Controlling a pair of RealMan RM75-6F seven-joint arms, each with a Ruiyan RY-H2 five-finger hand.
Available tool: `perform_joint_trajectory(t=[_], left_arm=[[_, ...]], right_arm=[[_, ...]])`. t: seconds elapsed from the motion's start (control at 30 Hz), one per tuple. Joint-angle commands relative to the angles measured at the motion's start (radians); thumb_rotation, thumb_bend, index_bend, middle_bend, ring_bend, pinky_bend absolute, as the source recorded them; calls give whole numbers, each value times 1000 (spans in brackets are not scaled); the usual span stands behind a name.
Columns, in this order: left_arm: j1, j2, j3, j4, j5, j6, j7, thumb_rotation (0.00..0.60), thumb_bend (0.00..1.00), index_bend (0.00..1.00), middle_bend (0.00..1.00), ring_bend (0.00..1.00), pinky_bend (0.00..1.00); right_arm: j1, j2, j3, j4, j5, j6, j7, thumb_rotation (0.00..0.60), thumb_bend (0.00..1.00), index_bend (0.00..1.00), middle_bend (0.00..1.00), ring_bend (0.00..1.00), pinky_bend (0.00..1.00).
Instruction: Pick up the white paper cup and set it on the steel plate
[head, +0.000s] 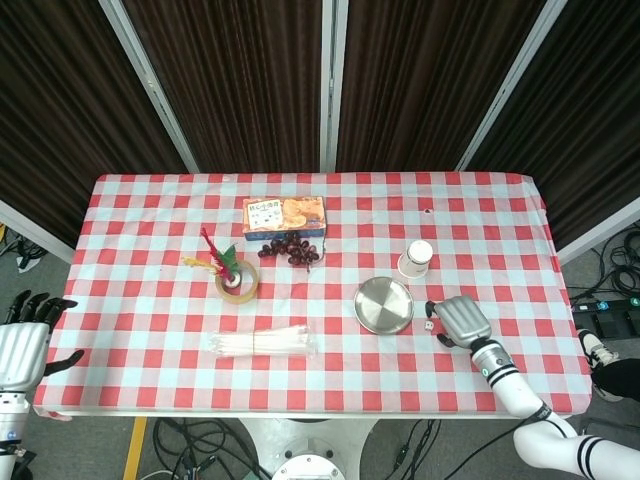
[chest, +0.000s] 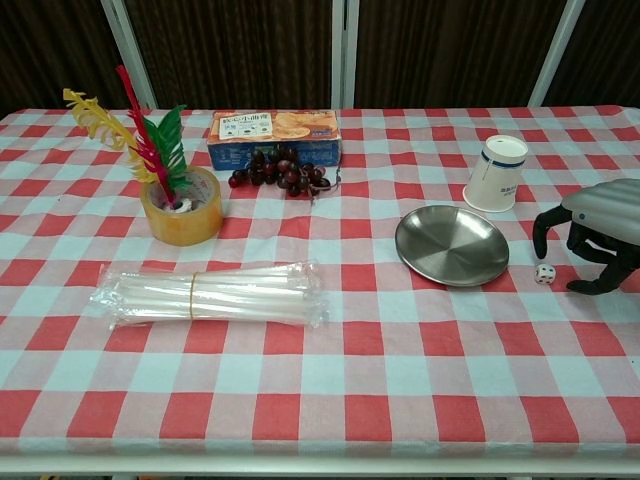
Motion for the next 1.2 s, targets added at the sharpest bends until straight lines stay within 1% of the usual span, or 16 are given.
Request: perform_joint_trajectory(t=[0.03, 0.57, 0.63, 0.7, 0.77, 0.9, 1.0, 1.07, 1.2], left_arm=[[0, -1, 0, 3, -1, -1, -2, 600, 43, 270, 264, 148, 93], [1, -3, 0, 14, -3, -5, -17, 600, 43, 270, 264, 148, 93], [2, -3, 1, 16, -3, -4, -21, 600, 43, 270, 264, 148, 93], [2, -3, 1, 17, -3, -5, -23, 600, 43, 270, 264, 148, 93], [2, -4, 1, 18, -4, -5, -26, 600, 42, 270, 264, 148, 93], [3, -3, 0, 21, -5, -4, -27, 600, 43, 270, 264, 148, 93], [2, -2, -1, 19, -3, -3, -25, 600, 43, 270, 264, 148, 93], [2, -1, -1, 17, -2, -2, -23, 600, 43, 270, 264, 148, 93], [4, 1, 0, 12, 0, 2, -19, 600, 43, 270, 264, 148, 93]], right_arm=[[8, -9, -1, 11, 8, -5, 1, 600, 214, 449, 871, 852, 898], [43, -50, -19, 52, 27, -26, 17, 600, 235, 477, 875, 856, 903], [48, -54, -20, 57, 30, -29, 18, 600, 257, 493, 876, 856, 903], [50, -58, -19, 60, 33, -26, 16, 600, 299, 536, 881, 861, 910], [51, -57, -17, 57, 34, -15, 8, 600, 342, 602, 888, 867, 920], [55, -38, -6, 12, 12, 20, 27, 600, 355, 629, 888, 867, 922], [80, -23, 13, -25, -5, 15, 61, 600, 354, 632, 888, 867, 924], [104, -29, 27, -24, -8, 1, 63, 600, 353, 633, 888, 867, 924], [162, -81, 56, 23, 14, -51, 60, 600, 351, 625, 889, 867, 925]])
